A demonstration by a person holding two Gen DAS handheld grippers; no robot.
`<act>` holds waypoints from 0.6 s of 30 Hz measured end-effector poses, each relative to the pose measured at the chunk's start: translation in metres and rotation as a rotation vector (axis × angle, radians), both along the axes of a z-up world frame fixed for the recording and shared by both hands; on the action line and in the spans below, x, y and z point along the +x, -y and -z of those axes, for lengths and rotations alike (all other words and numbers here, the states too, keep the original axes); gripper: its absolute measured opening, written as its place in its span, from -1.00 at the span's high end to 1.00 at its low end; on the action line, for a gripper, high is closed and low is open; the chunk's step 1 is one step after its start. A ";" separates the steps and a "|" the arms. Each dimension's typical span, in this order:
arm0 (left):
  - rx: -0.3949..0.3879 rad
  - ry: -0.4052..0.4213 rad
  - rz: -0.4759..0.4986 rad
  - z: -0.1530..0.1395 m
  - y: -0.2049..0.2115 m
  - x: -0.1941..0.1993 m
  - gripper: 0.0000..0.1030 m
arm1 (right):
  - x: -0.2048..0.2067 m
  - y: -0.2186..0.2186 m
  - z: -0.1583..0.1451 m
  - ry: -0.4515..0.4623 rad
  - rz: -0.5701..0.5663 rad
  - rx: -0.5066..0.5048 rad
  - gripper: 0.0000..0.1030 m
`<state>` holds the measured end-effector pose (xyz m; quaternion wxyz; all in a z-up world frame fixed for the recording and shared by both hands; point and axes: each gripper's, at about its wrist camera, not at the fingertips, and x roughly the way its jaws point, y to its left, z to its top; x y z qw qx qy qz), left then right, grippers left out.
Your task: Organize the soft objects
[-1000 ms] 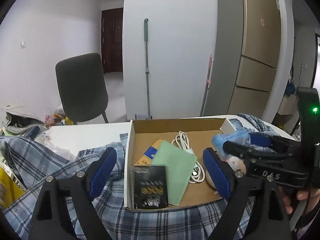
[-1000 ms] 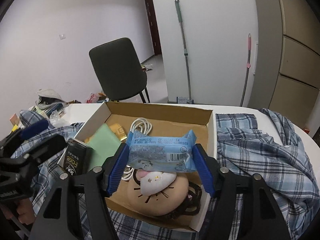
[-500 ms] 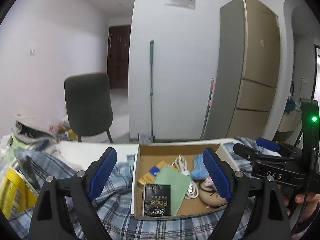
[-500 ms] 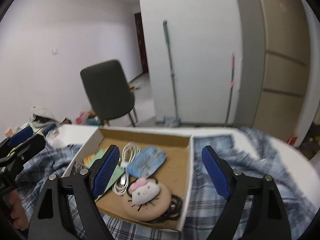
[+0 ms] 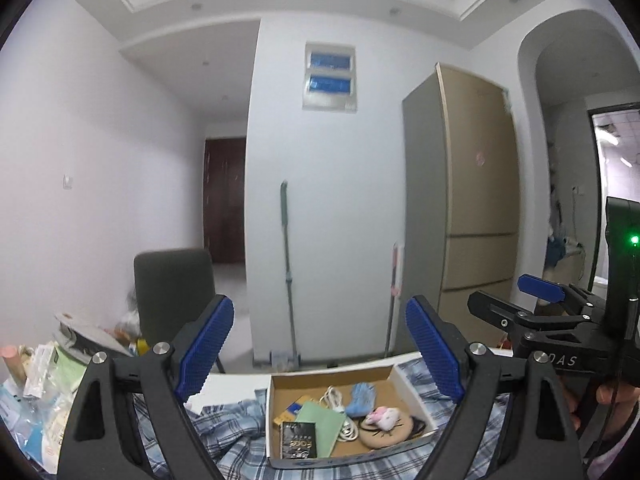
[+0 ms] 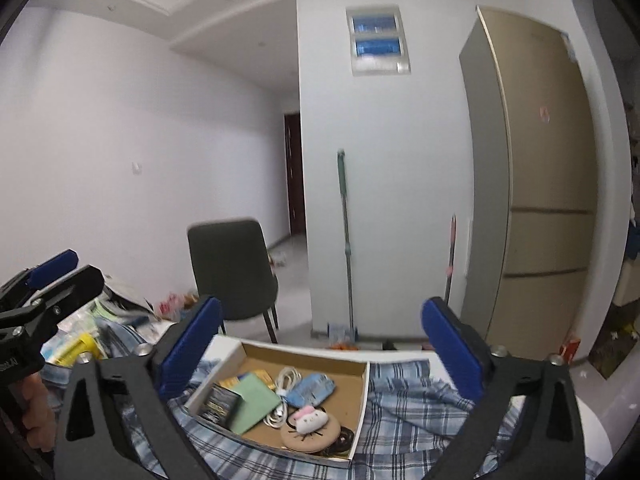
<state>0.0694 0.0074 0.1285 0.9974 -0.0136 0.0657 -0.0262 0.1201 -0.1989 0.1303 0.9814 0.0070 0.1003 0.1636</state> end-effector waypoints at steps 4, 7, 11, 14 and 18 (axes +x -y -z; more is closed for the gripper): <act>-0.001 0.058 0.027 -0.012 0.003 -0.033 -1.00 | -0.028 0.004 -0.010 0.045 -0.010 0.021 -1.00; 0.005 0.117 0.027 -0.012 0.006 -0.058 -1.00 | -0.050 0.007 -0.008 0.089 -0.003 0.009 -1.00; 0.016 0.146 0.023 -0.002 0.006 -0.079 -1.00 | -0.072 0.011 0.001 0.135 0.011 -0.008 -1.00; -0.014 0.143 0.029 0.011 0.002 -0.092 -1.00 | -0.085 0.019 0.013 0.143 0.011 0.002 -1.00; -0.015 0.146 0.013 0.031 -0.005 -0.096 -1.00 | -0.095 0.027 0.035 0.152 0.023 0.010 -1.00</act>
